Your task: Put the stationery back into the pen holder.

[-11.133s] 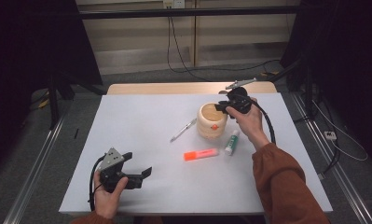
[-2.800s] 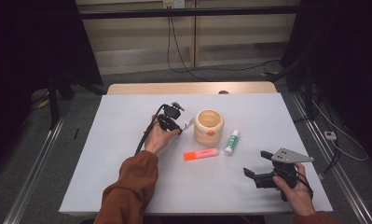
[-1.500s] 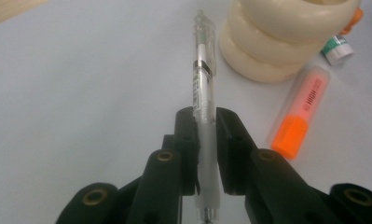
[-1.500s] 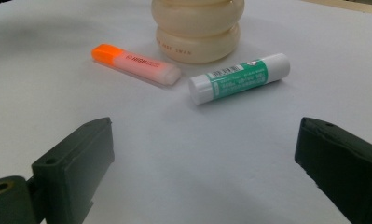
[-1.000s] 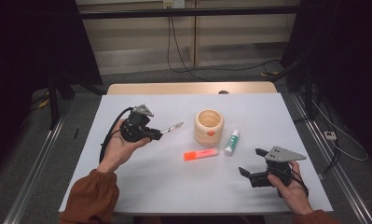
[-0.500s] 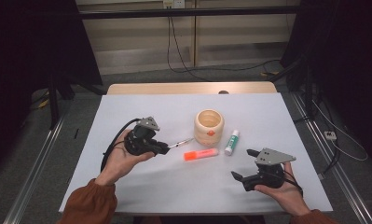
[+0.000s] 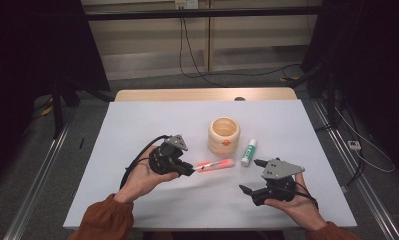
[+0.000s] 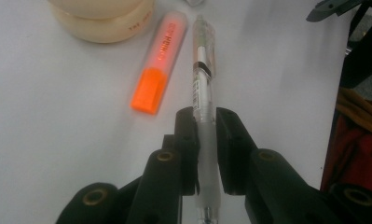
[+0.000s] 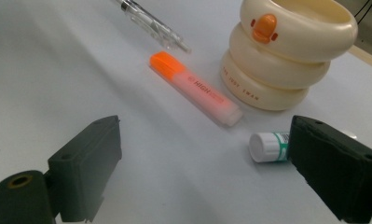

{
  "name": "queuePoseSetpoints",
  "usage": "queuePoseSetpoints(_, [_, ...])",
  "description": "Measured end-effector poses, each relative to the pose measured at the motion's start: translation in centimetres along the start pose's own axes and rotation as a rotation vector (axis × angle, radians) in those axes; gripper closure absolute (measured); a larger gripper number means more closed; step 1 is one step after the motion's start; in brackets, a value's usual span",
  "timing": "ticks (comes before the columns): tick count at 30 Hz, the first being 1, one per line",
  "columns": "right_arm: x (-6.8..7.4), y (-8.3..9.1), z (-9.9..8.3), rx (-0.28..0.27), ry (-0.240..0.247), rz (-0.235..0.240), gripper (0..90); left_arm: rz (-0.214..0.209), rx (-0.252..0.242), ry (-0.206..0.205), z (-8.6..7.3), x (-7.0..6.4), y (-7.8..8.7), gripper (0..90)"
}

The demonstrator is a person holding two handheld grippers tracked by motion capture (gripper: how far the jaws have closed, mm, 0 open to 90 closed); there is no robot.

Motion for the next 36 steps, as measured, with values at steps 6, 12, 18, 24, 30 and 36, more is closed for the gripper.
queuePoseSetpoints(6, [0.7, -0.4, 0.8, 0.0, 0.058, -0.005, 12.9, -0.02, 0.006, -0.012, 0.8, -0.8, -1.0, 79.8])
queuePoseSetpoints(12, [1.2, -1.0, 1.6, -0.002, 0.147, -0.024, 17.4, -0.035, 0.032, -0.038, 1.6, -1.3, -1.9, 79.8])
queuePoseSetpoints(18, [2.2, -1.5, 1.8, 0.027, 0.263, -0.048, 23.4, -0.054, 0.035, -0.057, 2.3, -2.0, -2.8, 79.8])
queuePoseSetpoints(24, [3.3, -2.4, 2.3, 0.036, 0.366, -0.072, 36.1, -0.064, 0.04, -0.068, 2.2, -2.0, -2.6, 79.8])
queuePoseSetpoints(30, [4.8, -3.7, 2.5, 0.061, 0.508, -0.117, 41.7, -0.054, 0.037, -0.058, 2.2, -2.1, -2.5, 79.8])
queuePoseSetpoints(36, [5.8, -4.7, 2.8, 0.061, 0.573, -0.138, 49.6, -0.066, 0.03, -0.065, 2.3, -2.0, -2.5, 79.8])
Point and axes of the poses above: each handheld gripper's, and its own axes: y roughly backward along the jaws, z roughly out of its top, x roughly to its left, the point moved 5 cm from there along -y, roughly forward along the jaws, and after that the axes turned 4 degrees about -y, right-handed, at the moved point
